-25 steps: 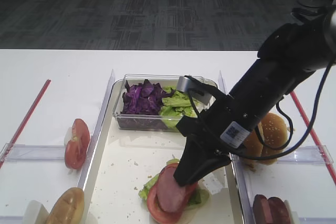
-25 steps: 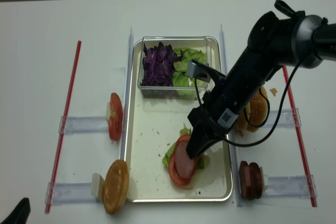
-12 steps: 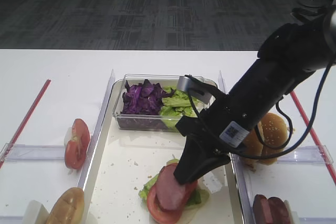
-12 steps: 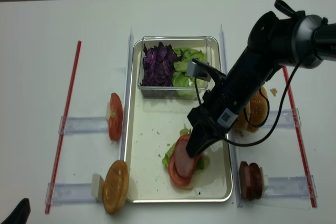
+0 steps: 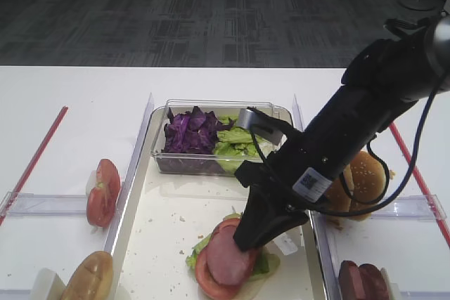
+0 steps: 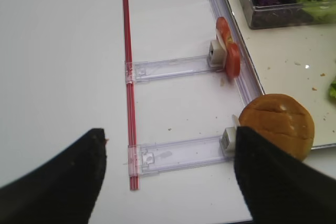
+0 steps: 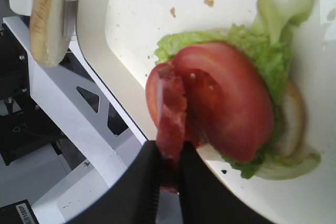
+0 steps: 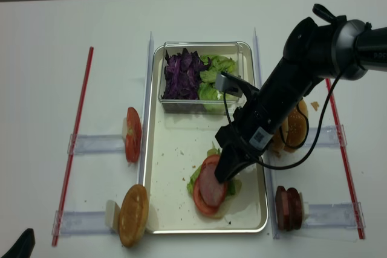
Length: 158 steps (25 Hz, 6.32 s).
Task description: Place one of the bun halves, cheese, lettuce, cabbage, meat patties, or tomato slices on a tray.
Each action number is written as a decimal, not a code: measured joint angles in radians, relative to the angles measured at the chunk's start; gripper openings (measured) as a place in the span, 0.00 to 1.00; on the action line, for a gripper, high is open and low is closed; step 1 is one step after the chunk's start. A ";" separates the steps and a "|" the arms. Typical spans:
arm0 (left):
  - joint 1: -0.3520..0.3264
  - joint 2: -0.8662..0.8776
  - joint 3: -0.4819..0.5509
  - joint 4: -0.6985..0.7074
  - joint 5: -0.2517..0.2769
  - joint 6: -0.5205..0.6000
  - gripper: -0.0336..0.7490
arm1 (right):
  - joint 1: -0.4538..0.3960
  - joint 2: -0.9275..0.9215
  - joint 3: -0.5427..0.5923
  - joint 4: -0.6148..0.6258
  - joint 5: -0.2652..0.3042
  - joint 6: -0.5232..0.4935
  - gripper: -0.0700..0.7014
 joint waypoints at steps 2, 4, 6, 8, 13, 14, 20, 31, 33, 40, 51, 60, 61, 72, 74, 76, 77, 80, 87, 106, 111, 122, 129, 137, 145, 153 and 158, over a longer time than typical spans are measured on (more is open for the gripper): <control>0.000 0.000 0.000 0.000 0.000 -0.007 0.65 | 0.000 0.000 0.000 0.000 -0.003 0.000 0.29; 0.000 0.000 0.000 0.000 0.000 -0.007 0.65 | 0.000 0.000 0.000 0.000 -0.004 0.000 0.32; 0.000 0.000 0.000 0.000 0.000 0.000 0.65 | 0.000 0.000 0.000 0.000 -0.006 0.000 0.34; 0.000 0.000 0.000 0.000 0.000 0.000 0.65 | 0.000 0.000 0.000 0.000 -0.010 0.000 0.34; 0.000 0.000 0.000 0.000 0.000 0.000 0.65 | 0.000 0.000 0.000 0.000 -0.026 0.000 0.43; 0.000 0.000 0.000 0.000 0.000 0.000 0.65 | 0.000 0.000 0.000 0.000 -0.030 0.000 0.45; 0.000 0.000 0.000 0.000 0.000 0.000 0.65 | 0.000 0.000 0.000 0.002 -0.046 0.000 0.50; 0.000 0.000 0.000 0.000 0.000 -0.007 0.65 | 0.000 0.000 0.000 0.004 -0.049 -0.002 0.54; 0.000 0.000 0.000 0.000 0.000 -0.007 0.65 | 0.000 0.000 0.000 0.004 -0.049 -0.002 0.58; 0.000 0.000 0.000 0.000 0.000 -0.007 0.65 | 0.000 0.000 0.000 0.007 -0.049 -0.002 0.68; 0.000 0.000 0.000 0.000 0.000 -0.007 0.65 | 0.000 0.000 0.000 0.007 -0.049 -0.004 0.69; 0.000 0.000 0.000 0.000 0.000 0.000 0.65 | 0.000 0.000 0.000 0.005 -0.049 -0.004 0.69; 0.000 0.000 0.000 0.000 0.000 -0.007 0.65 | 0.000 0.000 0.000 0.003 -0.049 -0.004 0.69; 0.000 0.000 0.000 0.000 0.000 0.000 0.65 | 0.000 -0.020 -0.037 -0.089 -0.051 0.043 0.69; 0.000 0.000 0.000 0.000 0.000 0.000 0.65 | 0.000 -0.030 -0.059 -0.121 -0.042 0.072 0.69; 0.000 0.000 0.000 0.000 0.000 -0.007 0.65 | 0.000 -0.032 -0.077 -0.145 -0.030 0.089 0.69; 0.000 0.000 0.000 0.000 0.000 0.000 0.65 | 0.000 -0.034 -0.084 -0.156 -0.027 0.098 0.69; 0.000 0.000 0.000 0.000 0.000 0.000 0.65 | 0.000 -0.054 -0.107 -0.208 -0.018 0.133 0.69; 0.000 -0.002 0.000 0.000 0.000 0.000 0.65 | 0.000 -0.092 -0.163 -0.347 -0.004 0.216 0.69; 0.000 -0.002 0.000 0.000 0.000 0.000 0.65 | 0.000 -0.129 -0.397 -0.696 0.073 0.425 0.69; 0.000 -0.002 0.000 0.000 0.000 0.000 0.65 | 0.000 -0.129 -0.420 -0.744 0.075 0.438 0.72; 0.000 -0.002 0.000 0.000 0.000 0.000 0.65 | 0.000 -0.129 -0.420 -0.792 0.076 0.459 0.90; 0.000 -0.002 0.000 0.000 0.000 0.000 0.65 | 0.000 -0.129 -0.420 -0.853 0.076 0.460 0.98; 0.000 -0.002 0.000 0.000 0.000 0.000 0.65 | 0.000 -0.129 -0.420 -0.864 0.077 0.468 0.99; 0.000 -0.002 0.000 0.000 0.000 0.000 0.65 | 0.000 -0.129 -0.420 -0.868 0.077 0.480 0.99; 0.000 -0.002 0.000 0.000 0.000 -0.007 0.65 | 0.000 -0.129 -0.420 -0.930 0.077 0.546 0.99; 0.000 -0.002 0.000 0.000 0.000 0.000 0.65 | 0.000 -0.129 -0.420 -0.942 0.077 0.565 0.99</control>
